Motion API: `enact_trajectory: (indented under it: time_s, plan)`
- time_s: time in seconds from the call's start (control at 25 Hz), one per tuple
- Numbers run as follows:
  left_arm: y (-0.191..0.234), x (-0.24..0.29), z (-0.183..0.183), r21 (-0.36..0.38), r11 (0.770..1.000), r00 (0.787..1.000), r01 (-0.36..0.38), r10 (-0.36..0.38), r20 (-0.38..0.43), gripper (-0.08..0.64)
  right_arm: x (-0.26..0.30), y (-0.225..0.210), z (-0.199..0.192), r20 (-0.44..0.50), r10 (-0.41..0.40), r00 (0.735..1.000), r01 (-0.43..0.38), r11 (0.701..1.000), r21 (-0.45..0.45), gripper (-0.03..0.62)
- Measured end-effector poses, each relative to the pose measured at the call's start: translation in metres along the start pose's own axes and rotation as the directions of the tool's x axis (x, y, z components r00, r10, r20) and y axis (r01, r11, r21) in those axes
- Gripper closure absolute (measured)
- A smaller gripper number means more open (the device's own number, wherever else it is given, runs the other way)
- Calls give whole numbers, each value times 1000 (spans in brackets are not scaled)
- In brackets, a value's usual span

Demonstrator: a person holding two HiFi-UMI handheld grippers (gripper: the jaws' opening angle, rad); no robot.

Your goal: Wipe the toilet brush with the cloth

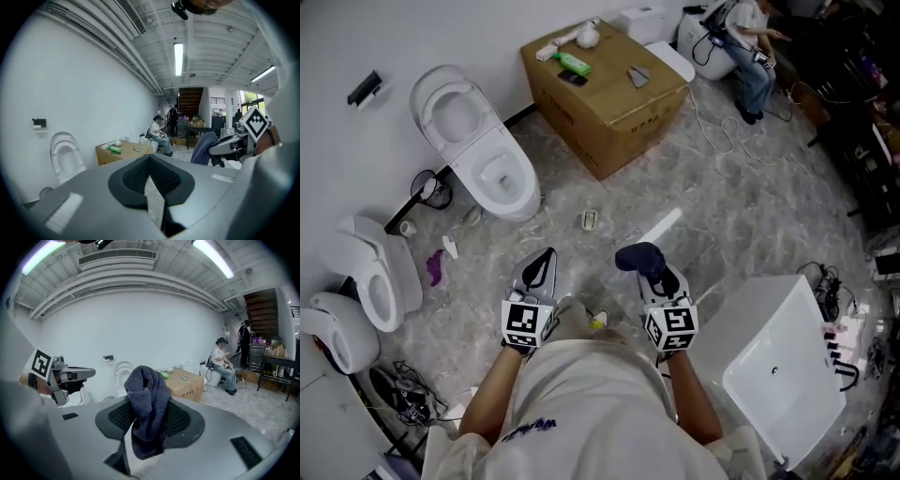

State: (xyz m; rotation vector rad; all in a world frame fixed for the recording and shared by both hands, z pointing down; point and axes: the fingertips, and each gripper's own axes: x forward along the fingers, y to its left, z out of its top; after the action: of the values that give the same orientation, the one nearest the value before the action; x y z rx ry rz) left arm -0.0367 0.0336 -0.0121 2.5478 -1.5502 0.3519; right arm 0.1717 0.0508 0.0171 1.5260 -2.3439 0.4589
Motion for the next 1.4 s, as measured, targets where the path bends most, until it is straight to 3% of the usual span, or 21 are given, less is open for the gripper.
enact_trajectory:
  time_s: [0.16, 0.4, 0.88, 1.4]
  plan:
    - [-9, -13, 23, 1, 1000, 999, -5, 4, 53, 560, -23, 6, 23, 42, 27, 999, -26, 999, -26, 416]
    - [-8, -19, 36, 5, 1000, 998, -14, 14, 66, 560, -32, 12, 35, 79, 53, 995, -49, 997, -59, 416]
    - [-5, -16, 55, -72, 997, 994, 11, -4, 105, 560, -37, -5, 46, 124, -21, 992, 21, 1000, 1, 417]
    - [-12, -9, 65, -18, 1000, 994, 20, -18, 106, 560, -34, -2, 69, 152, 6, 988, 2, 999, -49, 419]
